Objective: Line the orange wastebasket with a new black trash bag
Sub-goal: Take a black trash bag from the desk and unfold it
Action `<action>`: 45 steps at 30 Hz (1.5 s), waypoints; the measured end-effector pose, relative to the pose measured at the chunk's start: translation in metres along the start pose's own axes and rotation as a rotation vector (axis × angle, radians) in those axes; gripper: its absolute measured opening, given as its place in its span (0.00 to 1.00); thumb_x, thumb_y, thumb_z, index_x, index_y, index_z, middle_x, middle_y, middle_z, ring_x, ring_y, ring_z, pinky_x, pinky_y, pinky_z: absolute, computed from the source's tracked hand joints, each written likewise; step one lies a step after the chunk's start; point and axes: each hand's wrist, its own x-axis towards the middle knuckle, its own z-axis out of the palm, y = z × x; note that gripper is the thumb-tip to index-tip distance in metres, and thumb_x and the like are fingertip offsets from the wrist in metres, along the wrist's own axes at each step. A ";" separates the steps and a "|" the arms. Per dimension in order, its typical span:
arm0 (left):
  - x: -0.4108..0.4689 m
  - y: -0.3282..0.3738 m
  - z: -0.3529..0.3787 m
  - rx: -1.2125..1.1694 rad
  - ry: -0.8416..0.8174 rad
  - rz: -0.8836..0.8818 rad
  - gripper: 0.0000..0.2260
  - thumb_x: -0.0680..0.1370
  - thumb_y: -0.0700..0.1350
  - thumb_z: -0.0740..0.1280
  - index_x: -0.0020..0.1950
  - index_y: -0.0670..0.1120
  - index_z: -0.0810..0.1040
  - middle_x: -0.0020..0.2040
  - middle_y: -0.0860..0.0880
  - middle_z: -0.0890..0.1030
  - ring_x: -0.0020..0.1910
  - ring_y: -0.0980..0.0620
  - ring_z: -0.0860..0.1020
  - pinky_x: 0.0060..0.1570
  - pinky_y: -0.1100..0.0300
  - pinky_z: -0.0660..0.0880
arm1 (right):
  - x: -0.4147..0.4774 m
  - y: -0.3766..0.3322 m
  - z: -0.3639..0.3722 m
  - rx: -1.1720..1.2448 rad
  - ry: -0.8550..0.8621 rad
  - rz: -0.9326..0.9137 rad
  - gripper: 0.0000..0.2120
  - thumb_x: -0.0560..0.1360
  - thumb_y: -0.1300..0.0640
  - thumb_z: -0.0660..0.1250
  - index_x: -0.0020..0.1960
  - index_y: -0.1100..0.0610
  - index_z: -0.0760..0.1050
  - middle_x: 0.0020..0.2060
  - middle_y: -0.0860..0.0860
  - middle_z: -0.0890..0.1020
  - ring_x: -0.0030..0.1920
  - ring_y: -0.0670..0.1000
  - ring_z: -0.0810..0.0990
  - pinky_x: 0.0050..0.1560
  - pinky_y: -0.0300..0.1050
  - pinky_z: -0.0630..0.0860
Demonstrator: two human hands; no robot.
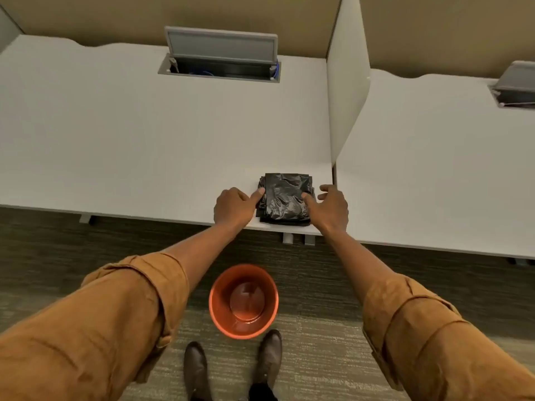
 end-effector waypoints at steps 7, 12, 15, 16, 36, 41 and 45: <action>0.018 0.002 0.027 0.008 -0.103 -0.092 0.27 0.73 0.64 0.79 0.27 0.49 0.72 0.29 0.50 0.76 0.31 0.50 0.75 0.43 0.53 0.75 | 0.022 -0.008 0.013 -0.075 -0.031 0.053 0.26 0.78 0.42 0.75 0.69 0.54 0.78 0.60 0.51 0.85 0.61 0.55 0.84 0.55 0.49 0.78; 0.017 0.005 0.034 0.063 -0.007 -0.094 0.15 0.75 0.56 0.81 0.41 0.45 0.87 0.54 0.44 0.88 0.54 0.45 0.85 0.49 0.54 0.79 | 0.020 -0.002 0.024 0.042 -0.006 0.071 0.10 0.81 0.51 0.74 0.60 0.51 0.83 0.49 0.49 0.88 0.52 0.53 0.87 0.54 0.52 0.83; 0.012 0.009 0.027 0.073 0.045 -0.085 0.12 0.76 0.55 0.80 0.46 0.46 0.89 0.59 0.44 0.88 0.58 0.45 0.85 0.50 0.53 0.81 | 0.013 -0.003 0.022 0.146 0.042 0.059 0.06 0.81 0.51 0.74 0.55 0.51 0.84 0.42 0.46 0.86 0.48 0.51 0.87 0.52 0.52 0.84; 0.009 0.011 0.024 0.075 0.053 -0.076 0.12 0.77 0.54 0.79 0.47 0.45 0.90 0.57 0.45 0.88 0.57 0.45 0.85 0.48 0.54 0.79 | 0.011 -0.003 0.022 0.170 0.057 0.046 0.07 0.80 0.51 0.75 0.55 0.52 0.85 0.42 0.46 0.86 0.48 0.51 0.87 0.52 0.50 0.84; -0.107 -0.050 -0.078 -1.221 -0.134 -0.535 0.18 0.78 0.55 0.75 0.54 0.40 0.89 0.46 0.41 0.90 0.39 0.45 0.88 0.37 0.56 0.85 | -0.127 -0.027 0.029 0.664 -0.205 -0.080 0.14 0.73 0.76 0.75 0.47 0.58 0.81 0.43 0.52 0.86 0.42 0.43 0.85 0.49 0.45 0.83; -0.131 -0.099 -0.102 -1.298 -0.311 -0.579 0.24 0.82 0.57 0.71 0.67 0.39 0.86 0.62 0.36 0.88 0.59 0.38 0.88 0.61 0.44 0.84 | -0.165 -0.025 0.051 0.584 -0.337 -0.163 0.20 0.73 0.81 0.69 0.54 0.58 0.80 0.51 0.52 0.87 0.47 0.40 0.85 0.50 0.36 0.82; -0.144 -0.138 -0.114 -1.222 -0.216 -0.533 0.21 0.77 0.41 0.77 0.68 0.34 0.84 0.67 0.30 0.84 0.61 0.36 0.86 0.67 0.43 0.82 | -0.187 -0.022 0.072 0.513 -0.422 -0.173 0.21 0.72 0.80 0.70 0.55 0.58 0.82 0.51 0.51 0.88 0.49 0.43 0.86 0.53 0.41 0.82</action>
